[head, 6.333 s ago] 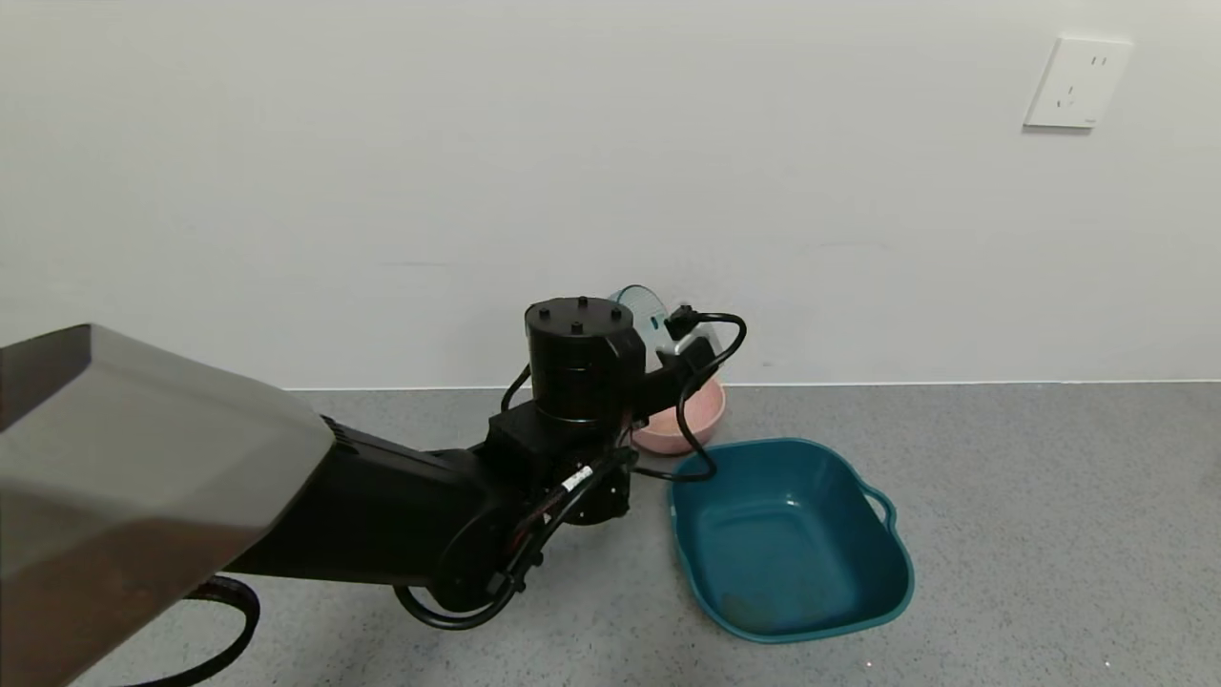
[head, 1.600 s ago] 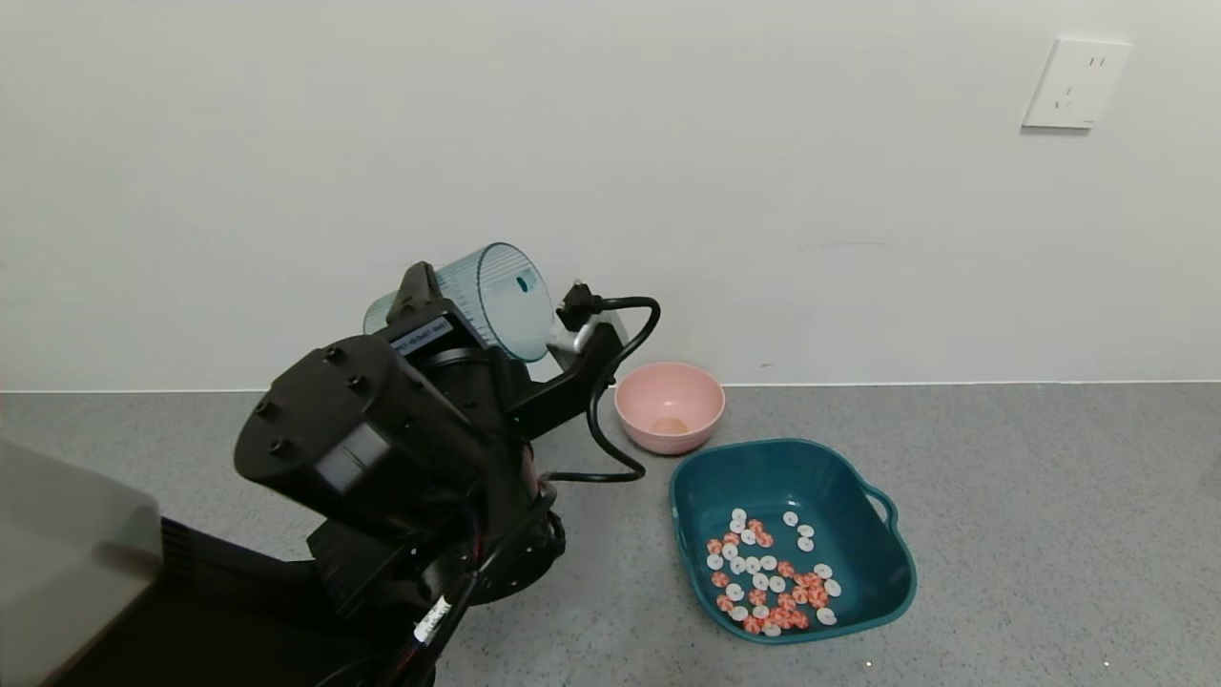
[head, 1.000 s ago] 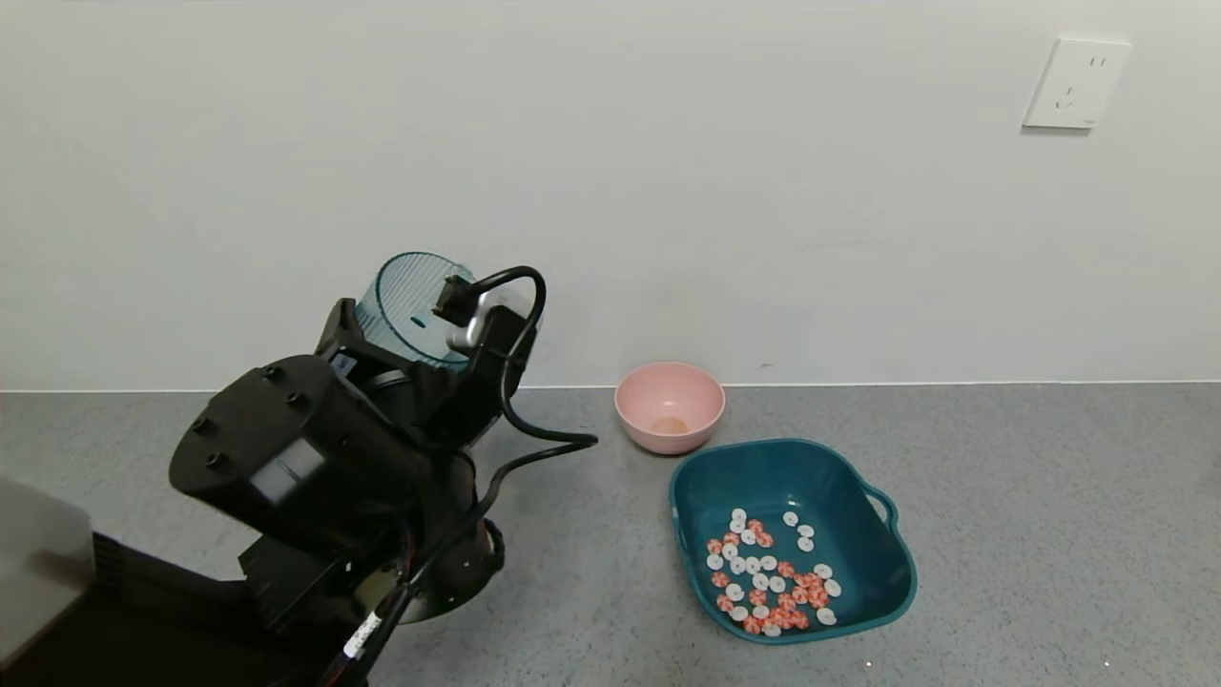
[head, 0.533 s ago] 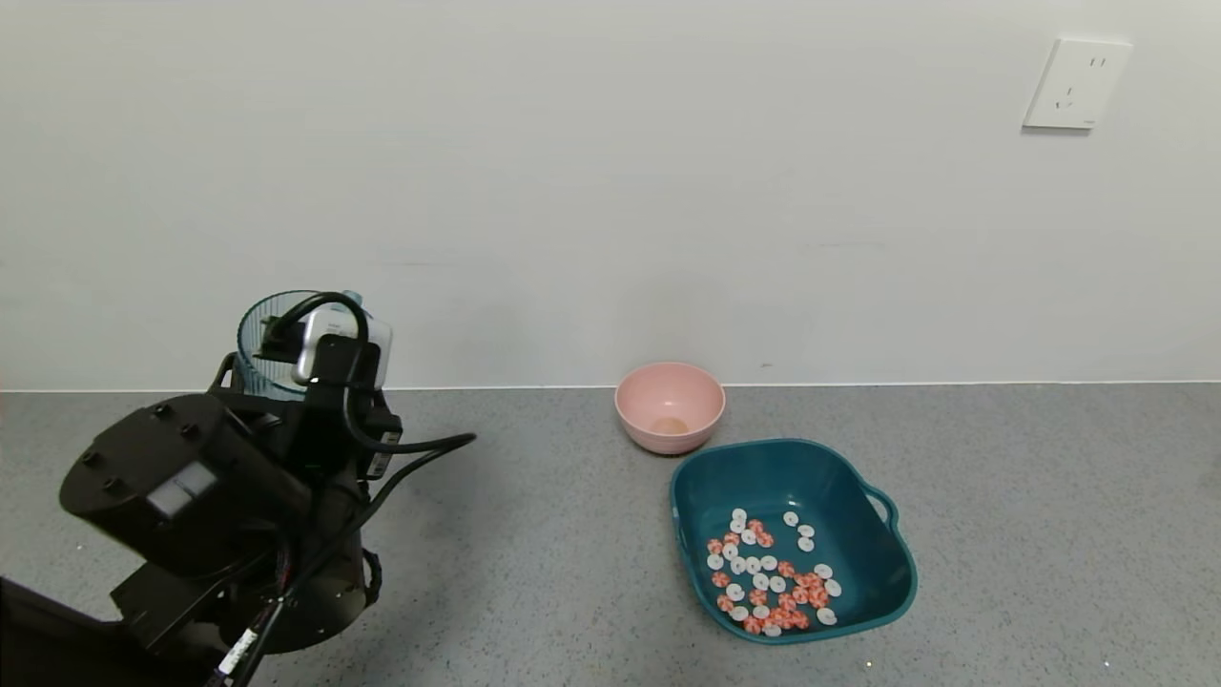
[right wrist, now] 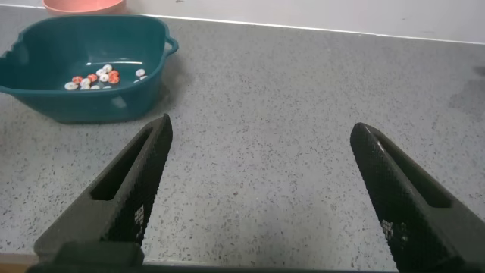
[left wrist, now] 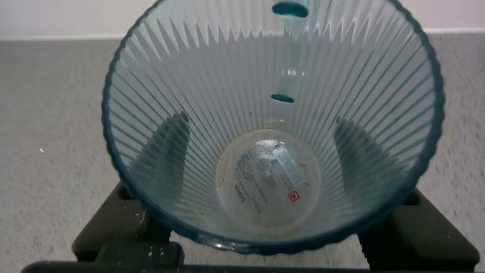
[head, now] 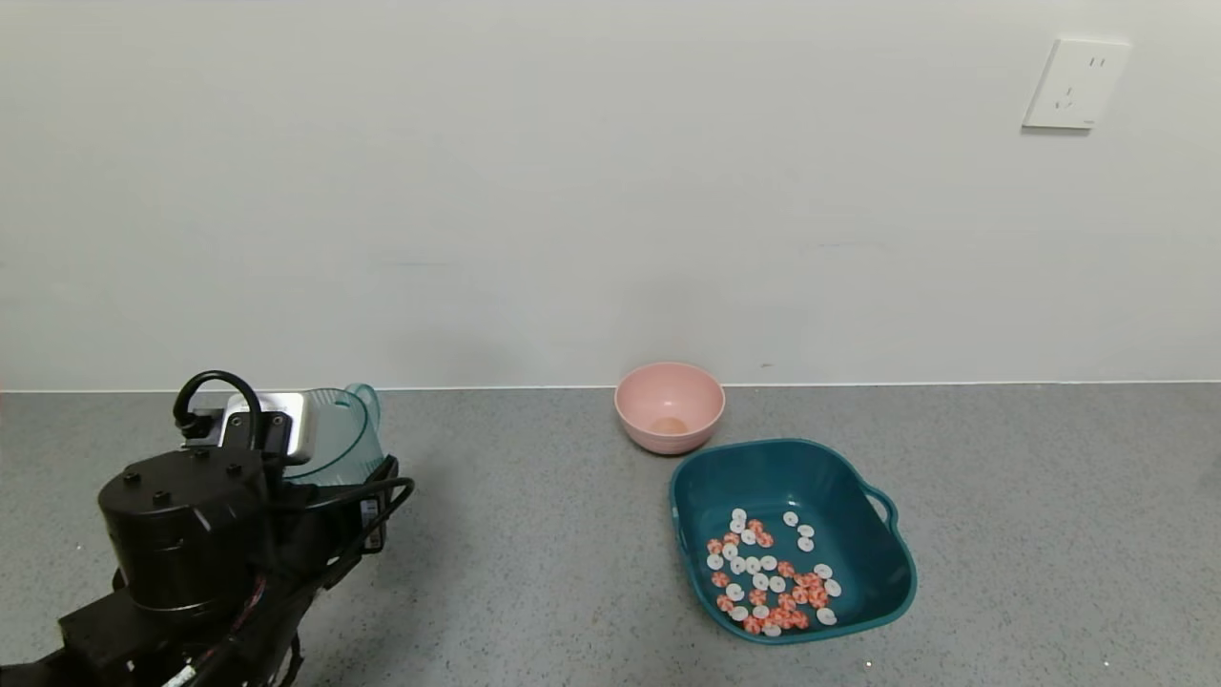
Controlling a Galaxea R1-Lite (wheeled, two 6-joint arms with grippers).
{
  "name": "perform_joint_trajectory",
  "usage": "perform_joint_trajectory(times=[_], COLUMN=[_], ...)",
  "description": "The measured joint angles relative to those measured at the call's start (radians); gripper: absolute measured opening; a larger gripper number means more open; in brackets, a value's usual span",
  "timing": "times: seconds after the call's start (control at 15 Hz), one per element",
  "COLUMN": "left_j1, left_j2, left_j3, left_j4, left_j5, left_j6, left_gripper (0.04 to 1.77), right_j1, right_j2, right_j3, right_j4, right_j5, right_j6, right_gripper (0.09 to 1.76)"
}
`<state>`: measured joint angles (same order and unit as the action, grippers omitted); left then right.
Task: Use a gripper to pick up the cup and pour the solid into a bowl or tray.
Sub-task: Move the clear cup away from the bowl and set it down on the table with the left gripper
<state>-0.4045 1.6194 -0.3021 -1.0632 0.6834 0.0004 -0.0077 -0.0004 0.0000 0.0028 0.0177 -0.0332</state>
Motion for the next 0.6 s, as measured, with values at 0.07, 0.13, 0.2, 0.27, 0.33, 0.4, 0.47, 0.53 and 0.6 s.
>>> perform_joint_trajectory(times=[0.07,0.13,0.2,0.27,0.33,0.4,0.47,0.53,0.6], left_j1=[0.032,0.067,0.106,0.143,0.178,0.208,0.233,0.254,0.266], left_j2=[-0.022,-0.046,-0.074,-0.103,-0.137,-0.169,-0.201,-0.233,-0.261], left_j3=[0.007,0.015,0.027,0.041,0.057,0.070,0.078,0.085,0.087], left_j4=[0.043,0.071,0.098,0.128,0.171,0.223,0.280,0.351,0.408], left_j5=[-0.053,-0.114,-0.192,-0.267,-0.350,-0.426,-0.490,-0.562,-0.624], left_j6=[-0.018,-0.026,-0.029,-0.028,-0.027,-0.026,-0.026,-0.024,-0.023], left_gripper=[1.31,1.31,1.31,1.31,1.31,1.31,1.31,1.31,1.31], right_j1=[0.000,0.000,0.000,0.000,0.000,0.000,0.000,0.000,0.000], right_j2=[0.000,0.000,0.000,0.000,0.000,0.000,0.000,0.000,0.000], right_j3=[0.000,0.000,0.000,0.000,0.000,0.000,0.000,0.000,0.000], right_j4=[0.000,0.000,0.000,0.000,0.000,0.000,0.000,0.000,0.000], right_j5=[0.000,0.000,0.000,0.000,0.000,0.000,0.000,0.000,0.000], right_j6=[0.000,0.000,0.000,0.000,0.000,0.000,0.000,0.000,0.000], right_gripper=[1.71,1.71,1.71,1.71,1.71,1.71,1.71,1.71,1.71])
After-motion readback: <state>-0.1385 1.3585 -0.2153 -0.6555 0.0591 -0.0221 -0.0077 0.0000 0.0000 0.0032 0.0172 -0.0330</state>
